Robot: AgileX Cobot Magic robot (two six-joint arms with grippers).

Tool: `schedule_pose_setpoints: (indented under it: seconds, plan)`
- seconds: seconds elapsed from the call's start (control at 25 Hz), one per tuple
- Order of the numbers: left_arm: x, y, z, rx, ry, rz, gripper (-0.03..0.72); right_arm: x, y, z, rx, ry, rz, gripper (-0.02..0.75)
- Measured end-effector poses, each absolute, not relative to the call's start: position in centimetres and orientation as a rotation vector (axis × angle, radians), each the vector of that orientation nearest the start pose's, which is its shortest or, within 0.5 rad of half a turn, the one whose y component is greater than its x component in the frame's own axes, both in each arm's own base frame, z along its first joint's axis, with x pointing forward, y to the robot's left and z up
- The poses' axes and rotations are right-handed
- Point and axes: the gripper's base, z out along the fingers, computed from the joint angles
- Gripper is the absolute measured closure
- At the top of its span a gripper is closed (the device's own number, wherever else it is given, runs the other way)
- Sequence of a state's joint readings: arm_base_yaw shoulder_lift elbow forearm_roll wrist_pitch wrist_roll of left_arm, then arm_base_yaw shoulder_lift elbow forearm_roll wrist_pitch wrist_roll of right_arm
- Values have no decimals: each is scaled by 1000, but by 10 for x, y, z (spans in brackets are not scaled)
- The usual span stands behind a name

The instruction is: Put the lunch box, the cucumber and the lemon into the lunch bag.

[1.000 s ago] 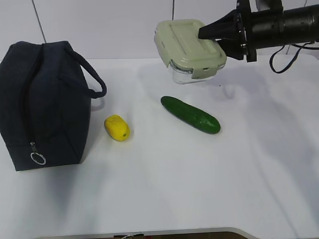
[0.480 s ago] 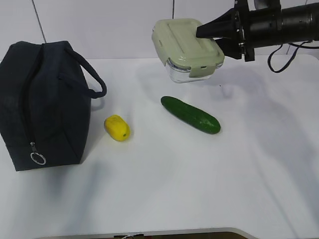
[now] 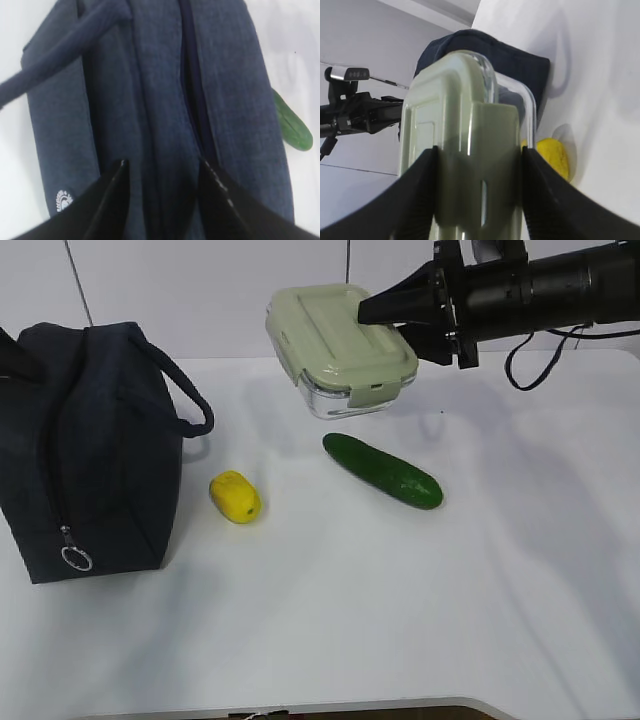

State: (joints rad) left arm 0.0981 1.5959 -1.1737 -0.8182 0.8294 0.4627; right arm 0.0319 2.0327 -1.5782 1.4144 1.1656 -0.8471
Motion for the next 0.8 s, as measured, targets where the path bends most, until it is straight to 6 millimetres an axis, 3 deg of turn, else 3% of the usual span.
schedule_pose_setpoints:
  seconds: [0.24, 0.48, 0.6, 0.72, 0.8]
  plan:
    - [335, -18, 278, -95, 2488, -781, 379, 426, 107, 264, -305, 2158, 1501, 364]
    - [333, -21, 280, -96, 2488, -846, 490, 426, 107, 266, -313, 2154, 1498, 364]
    - [332, -24, 281, -91, 2486, -889, 549, 429, 107, 276, -330, 2136, 1483, 364]
    - [331, -27, 283, -54, 2473, -944, 665, 433, 107, 289, -344, 2114, 1471, 364]
    - [330, -30, 285, -43, 2457, -990, 693, 434, 107, 297, -348, 2100, 1470, 364]
